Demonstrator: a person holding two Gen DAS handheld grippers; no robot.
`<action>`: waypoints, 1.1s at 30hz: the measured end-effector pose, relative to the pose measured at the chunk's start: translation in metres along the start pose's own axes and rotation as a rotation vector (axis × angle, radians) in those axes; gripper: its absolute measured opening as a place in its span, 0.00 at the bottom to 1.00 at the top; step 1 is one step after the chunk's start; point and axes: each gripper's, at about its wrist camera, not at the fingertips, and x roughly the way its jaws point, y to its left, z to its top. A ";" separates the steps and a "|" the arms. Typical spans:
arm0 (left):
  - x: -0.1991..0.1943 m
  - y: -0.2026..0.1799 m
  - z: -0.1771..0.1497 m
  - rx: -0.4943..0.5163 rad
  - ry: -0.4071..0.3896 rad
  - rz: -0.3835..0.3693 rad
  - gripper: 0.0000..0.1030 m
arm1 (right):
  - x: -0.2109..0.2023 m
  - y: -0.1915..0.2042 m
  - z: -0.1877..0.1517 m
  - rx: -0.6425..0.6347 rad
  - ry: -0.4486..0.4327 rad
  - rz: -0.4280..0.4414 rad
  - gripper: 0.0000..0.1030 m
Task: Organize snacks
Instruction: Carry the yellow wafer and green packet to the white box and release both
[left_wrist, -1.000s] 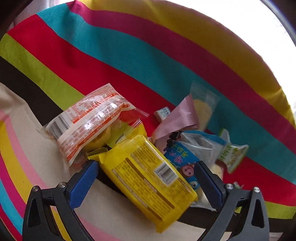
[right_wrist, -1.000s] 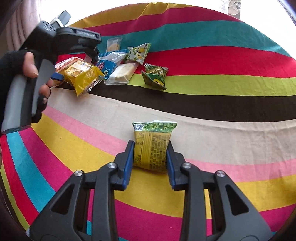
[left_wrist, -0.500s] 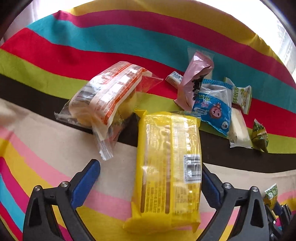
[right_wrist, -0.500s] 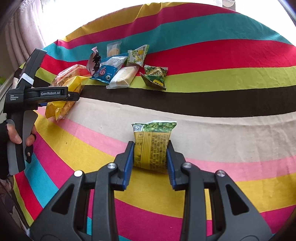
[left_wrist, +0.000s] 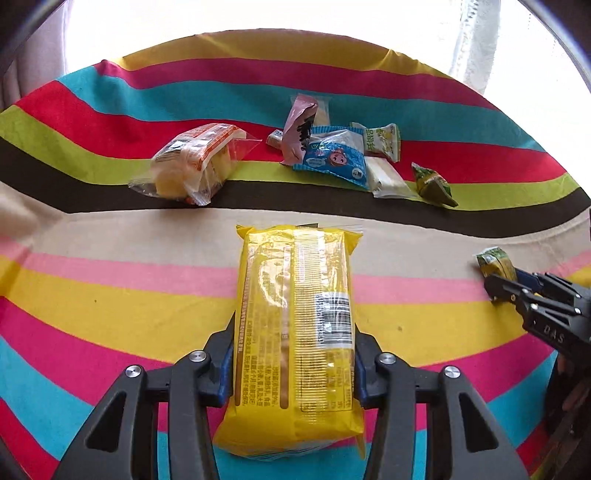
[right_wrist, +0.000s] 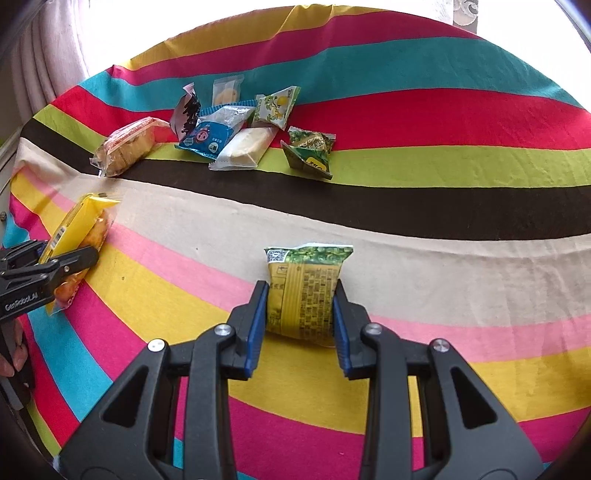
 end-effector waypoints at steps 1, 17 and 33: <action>-0.003 0.002 -0.001 0.005 -0.002 0.004 0.47 | 0.000 0.001 0.000 -0.005 0.001 -0.006 0.36; -0.056 0.023 -0.043 0.038 0.025 0.027 0.47 | -0.057 0.078 -0.059 0.138 -0.014 0.045 0.35; -0.084 0.043 -0.077 0.048 0.020 0.014 0.47 | -0.077 0.124 -0.071 0.125 -0.015 0.088 0.35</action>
